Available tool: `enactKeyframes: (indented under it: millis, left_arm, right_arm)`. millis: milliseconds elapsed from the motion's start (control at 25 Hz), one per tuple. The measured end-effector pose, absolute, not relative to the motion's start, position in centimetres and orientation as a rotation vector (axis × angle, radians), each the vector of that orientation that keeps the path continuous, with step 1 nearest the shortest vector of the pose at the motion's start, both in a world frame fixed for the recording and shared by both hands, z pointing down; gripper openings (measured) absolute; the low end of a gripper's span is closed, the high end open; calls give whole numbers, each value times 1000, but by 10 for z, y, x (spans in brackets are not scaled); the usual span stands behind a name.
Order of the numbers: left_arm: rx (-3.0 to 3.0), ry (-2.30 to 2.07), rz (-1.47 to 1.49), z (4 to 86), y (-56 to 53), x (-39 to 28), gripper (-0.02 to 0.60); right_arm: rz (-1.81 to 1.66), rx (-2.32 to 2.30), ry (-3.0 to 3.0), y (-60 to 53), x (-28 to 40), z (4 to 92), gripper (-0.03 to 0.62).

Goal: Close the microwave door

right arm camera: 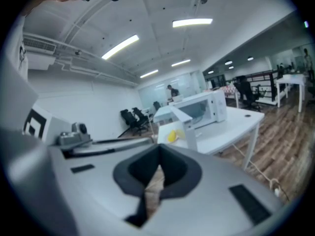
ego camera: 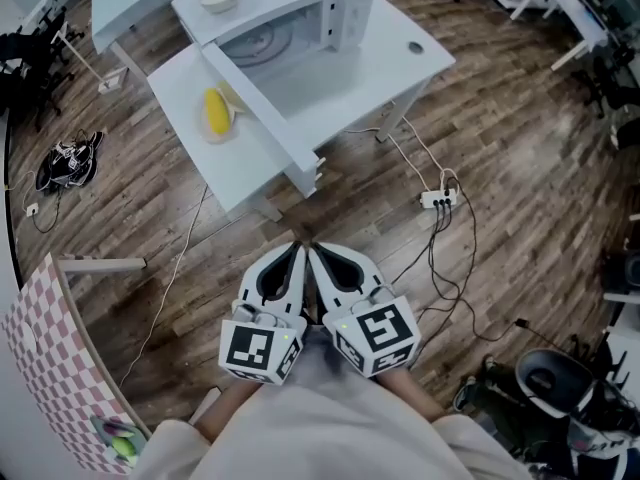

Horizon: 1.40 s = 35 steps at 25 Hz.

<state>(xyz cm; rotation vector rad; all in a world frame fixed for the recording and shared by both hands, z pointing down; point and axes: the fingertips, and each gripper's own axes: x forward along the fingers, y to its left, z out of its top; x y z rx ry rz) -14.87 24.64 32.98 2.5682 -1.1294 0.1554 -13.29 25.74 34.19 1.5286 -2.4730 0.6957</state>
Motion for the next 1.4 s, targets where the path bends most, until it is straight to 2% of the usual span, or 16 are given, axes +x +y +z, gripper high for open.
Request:
enactKeyframes:
  millis: [840,1400]
  left_arm:
    - [2567,-1305,217,297,179,-95,15]
    - [2558,-1259,151,281,119,-110,15]
  right_arm:
    - [620,1413,-2684,187,-80,308,20]
    - [604,1265,-2732,132,-97,283,20]
